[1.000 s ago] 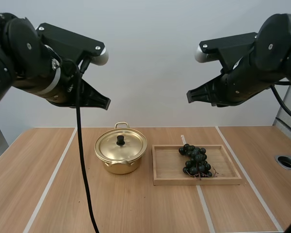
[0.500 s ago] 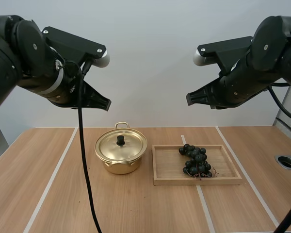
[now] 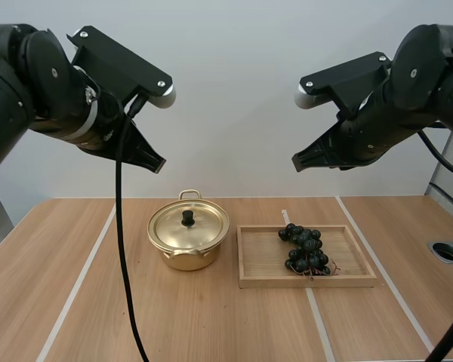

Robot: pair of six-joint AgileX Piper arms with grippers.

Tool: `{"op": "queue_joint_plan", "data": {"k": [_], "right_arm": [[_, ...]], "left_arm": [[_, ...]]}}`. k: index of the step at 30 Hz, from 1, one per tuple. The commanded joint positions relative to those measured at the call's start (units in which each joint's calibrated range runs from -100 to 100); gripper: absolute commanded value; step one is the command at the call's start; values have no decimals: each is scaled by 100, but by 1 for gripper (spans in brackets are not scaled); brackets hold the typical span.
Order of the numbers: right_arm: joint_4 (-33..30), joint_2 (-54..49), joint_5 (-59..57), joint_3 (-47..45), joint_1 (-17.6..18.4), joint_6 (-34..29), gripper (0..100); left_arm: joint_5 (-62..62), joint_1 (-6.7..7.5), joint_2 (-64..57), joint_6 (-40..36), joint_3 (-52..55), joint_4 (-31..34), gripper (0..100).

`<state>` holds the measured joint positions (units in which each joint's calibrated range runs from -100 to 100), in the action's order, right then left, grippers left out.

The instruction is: Open the pot, put the grape inside, and close it

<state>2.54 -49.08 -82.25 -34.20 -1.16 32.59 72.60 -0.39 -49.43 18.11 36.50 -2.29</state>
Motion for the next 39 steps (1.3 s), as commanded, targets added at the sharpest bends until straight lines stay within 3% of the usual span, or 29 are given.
{"op": "queue_joint_plan", "data": {"k": [1, 4, 5, 6, 7, 15, 25, 39], "right_arm": [[-29, -36, 202, 47, 8, 62, 1], [-29, -36, 306, 47, 8, 62, 46], [-29, -36, 318, 47, 8, 62, 68], [-29, -36, 344, 47, 8, 62, 90], [-29, -36, 385, 47, 8, 62, 100], [-29, -36, 386, 47, 8, 71, 100], [228, 342, 180, 47, 8, 62, 100], [534, 829, 51, 47, 8, 62, 100]], "left_arm": [[-76, -10, -10, 296, -50, -325, 39], [-95, -10, -10, 520, -50, -612, 91], [-95, -10, -10, 606, -50, -724, 100], [-95, -10, -5, 669, -50, -836, 100], [-95, -10, 25, 743, -50, -927, 100], [94, 65, 991, 1015, -50, -1174, 100], [-505, 422, 2389, 948, -111, -1348, 100], [-564, 422, 3964, 925, -744, -1369, 100]]}}
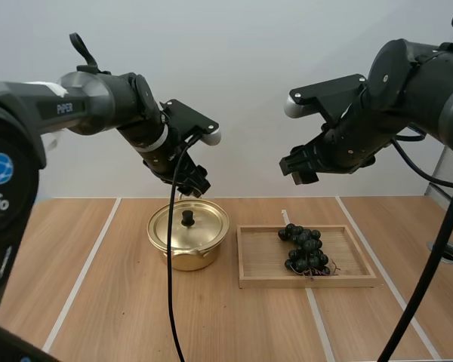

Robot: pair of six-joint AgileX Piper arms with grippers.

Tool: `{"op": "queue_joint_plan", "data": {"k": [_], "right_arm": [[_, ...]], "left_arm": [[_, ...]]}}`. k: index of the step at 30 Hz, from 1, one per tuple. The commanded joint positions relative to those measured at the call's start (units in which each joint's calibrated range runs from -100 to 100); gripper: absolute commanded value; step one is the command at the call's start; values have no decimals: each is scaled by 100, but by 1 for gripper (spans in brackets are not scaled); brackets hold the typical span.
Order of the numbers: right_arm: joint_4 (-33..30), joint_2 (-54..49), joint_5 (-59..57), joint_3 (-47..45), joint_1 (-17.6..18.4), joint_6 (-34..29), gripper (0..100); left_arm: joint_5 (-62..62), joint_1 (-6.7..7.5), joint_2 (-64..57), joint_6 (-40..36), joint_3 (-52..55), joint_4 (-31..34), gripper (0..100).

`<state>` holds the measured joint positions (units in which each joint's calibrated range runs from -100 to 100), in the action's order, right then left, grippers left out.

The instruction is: Open the pot, put the grape inside, and close it

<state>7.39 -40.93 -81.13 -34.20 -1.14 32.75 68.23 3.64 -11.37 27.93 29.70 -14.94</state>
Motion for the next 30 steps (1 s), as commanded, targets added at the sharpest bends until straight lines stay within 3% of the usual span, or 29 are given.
{"op": "queue_joint_plan", "data": {"k": [1, 13, 30], "right_arm": [[48, 27, -61, 47, 6, 46, 100], [48, 80, -61, 47, 6, 46, 100], [48, 81, -10, 47, 6, 46, 100]], "left_arm": [[-171, 19, 258, -58, -64, -104, 100], [-351, 19, 1081, -58, -64, -104, 100], [-200, 19, 1313, -58, -64, -104, 100]]}}
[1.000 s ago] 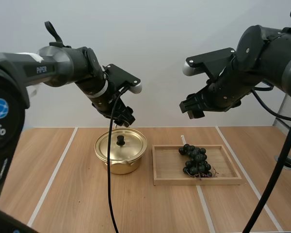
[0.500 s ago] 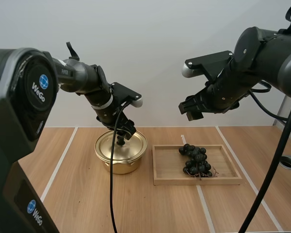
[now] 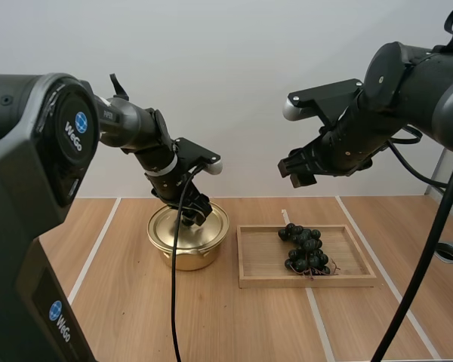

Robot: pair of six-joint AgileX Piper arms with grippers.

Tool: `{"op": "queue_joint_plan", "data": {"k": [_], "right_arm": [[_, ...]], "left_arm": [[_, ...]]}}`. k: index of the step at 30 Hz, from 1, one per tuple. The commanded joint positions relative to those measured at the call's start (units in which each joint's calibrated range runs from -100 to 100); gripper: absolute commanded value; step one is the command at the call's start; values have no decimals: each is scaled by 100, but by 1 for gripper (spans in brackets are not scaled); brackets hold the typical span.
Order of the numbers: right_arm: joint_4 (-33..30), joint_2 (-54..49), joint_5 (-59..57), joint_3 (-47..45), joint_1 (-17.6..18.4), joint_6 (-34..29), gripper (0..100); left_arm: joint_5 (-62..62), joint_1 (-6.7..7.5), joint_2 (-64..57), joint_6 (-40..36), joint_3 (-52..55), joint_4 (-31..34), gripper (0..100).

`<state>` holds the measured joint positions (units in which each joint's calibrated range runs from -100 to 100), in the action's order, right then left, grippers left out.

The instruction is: Open the pot, put the grape inside, and close it

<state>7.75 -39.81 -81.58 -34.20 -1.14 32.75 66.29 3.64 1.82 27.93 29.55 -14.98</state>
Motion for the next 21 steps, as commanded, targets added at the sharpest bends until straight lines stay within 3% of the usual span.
{"op": "queue_joint_plan", "data": {"k": [1, 8, 11, 16, 18, 21], "right_arm": [[13, -31, 35, 47, 6, 46, 100], [24, -31, 33, 47, 6, 46, 100], [51, -31, 33, 47, 6, 46, 100], [51, -31, 33, 47, 6, 46, 100], [51, -31, 33, 47, 6, 46, 100], [51, -31, 33, 47, 6, 46, 100]], "left_arm": [[-6, 19, -5, -58, -49, -100, 100], [118, 19, -5, -58, -49, -100, 99], [132, 19, -5, -58, -49, -100, 88], [152, 19, -5, -65, -49, -100, 82], [188, 19, -5, -125, -49, -88, 72], [188, 19, -5, -174, -49, -62, 44]]}}
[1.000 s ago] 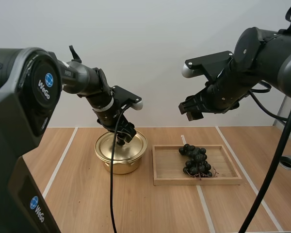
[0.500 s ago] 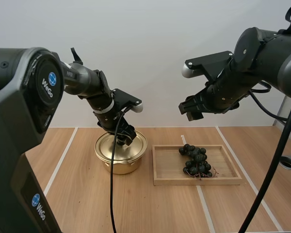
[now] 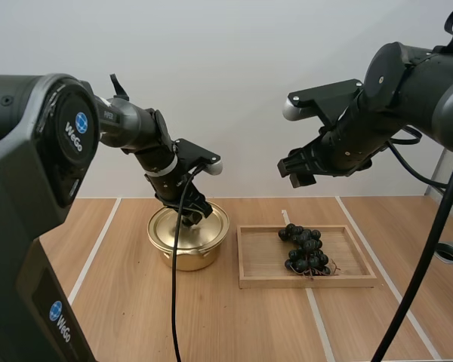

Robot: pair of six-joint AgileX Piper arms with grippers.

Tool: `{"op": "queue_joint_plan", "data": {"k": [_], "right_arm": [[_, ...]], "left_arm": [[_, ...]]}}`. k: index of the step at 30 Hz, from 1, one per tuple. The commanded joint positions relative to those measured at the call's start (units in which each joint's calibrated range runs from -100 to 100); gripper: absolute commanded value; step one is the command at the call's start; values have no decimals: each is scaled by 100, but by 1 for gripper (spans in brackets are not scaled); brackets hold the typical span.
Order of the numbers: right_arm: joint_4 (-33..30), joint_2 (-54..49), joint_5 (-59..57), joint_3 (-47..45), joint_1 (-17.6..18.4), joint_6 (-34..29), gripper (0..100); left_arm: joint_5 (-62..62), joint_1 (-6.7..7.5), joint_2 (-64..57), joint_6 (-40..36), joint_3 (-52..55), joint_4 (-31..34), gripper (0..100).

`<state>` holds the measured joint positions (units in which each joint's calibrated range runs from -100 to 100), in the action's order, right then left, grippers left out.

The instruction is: Open the pot, put the grape inside, and close it

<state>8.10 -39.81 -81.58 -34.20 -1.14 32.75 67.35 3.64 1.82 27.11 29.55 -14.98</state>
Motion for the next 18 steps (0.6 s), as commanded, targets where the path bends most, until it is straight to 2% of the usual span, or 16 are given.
{"op": "queue_joint_plan", "data": {"k": [1, 5, 10, 18], "right_arm": [[17, -31, 33, 47, 6, 46, 100], [17, -31, 33, 47, 6, 46, 100], [17, -31, 33, 47, 6, 46, 100], [-80, -4, -430, 47, 6, 38, 100]], "left_arm": [[82, 19, -5, -91, -49, -62, 34], [117, 19, -5, -91, -49, -62, 0], [281, 19, -5, -91, -49, -62, 0], [1500, 19, -224, -329, -799, -62, 0]]}}
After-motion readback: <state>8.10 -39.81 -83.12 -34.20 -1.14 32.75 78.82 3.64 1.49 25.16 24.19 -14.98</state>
